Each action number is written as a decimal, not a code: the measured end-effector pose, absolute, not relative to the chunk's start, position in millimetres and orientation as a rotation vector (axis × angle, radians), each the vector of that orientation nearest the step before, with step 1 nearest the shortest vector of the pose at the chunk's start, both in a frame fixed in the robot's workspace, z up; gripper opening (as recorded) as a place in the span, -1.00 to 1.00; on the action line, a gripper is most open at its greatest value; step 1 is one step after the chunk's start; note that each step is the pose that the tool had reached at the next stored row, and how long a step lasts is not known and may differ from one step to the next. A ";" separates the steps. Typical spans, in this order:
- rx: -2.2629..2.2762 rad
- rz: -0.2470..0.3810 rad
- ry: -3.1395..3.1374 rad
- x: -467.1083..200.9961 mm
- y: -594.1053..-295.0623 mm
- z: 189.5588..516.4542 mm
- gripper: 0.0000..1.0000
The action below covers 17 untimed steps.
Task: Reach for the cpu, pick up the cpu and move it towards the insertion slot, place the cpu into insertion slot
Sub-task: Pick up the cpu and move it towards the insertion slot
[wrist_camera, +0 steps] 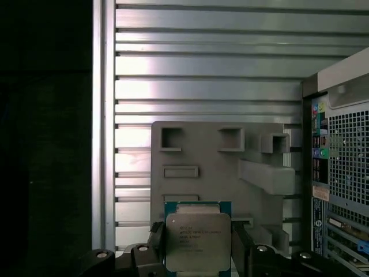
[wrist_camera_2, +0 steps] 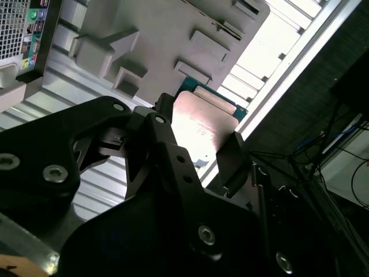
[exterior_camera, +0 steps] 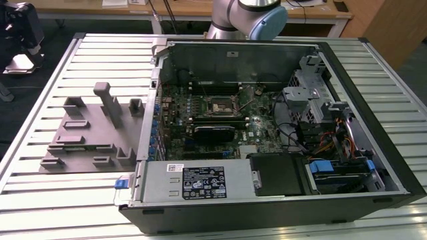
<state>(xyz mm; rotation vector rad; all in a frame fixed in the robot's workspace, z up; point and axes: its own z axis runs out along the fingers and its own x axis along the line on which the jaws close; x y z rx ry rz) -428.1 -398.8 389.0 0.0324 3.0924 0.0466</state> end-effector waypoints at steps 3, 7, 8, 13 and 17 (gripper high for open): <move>0.032 0.047 3.092 -423.3 -398.8 388.9 0.08; 0.032 0.047 3.092 -415.3 -398.8 388.9 0.08; 0.032 0.047 3.092 -413.2 -398.8 388.9 0.08; 0.032 0.047 3.093 -402.2 -398.9 388.9 0.08; 0.032 0.047 3.093 -391.6 -398.9 389.0 0.08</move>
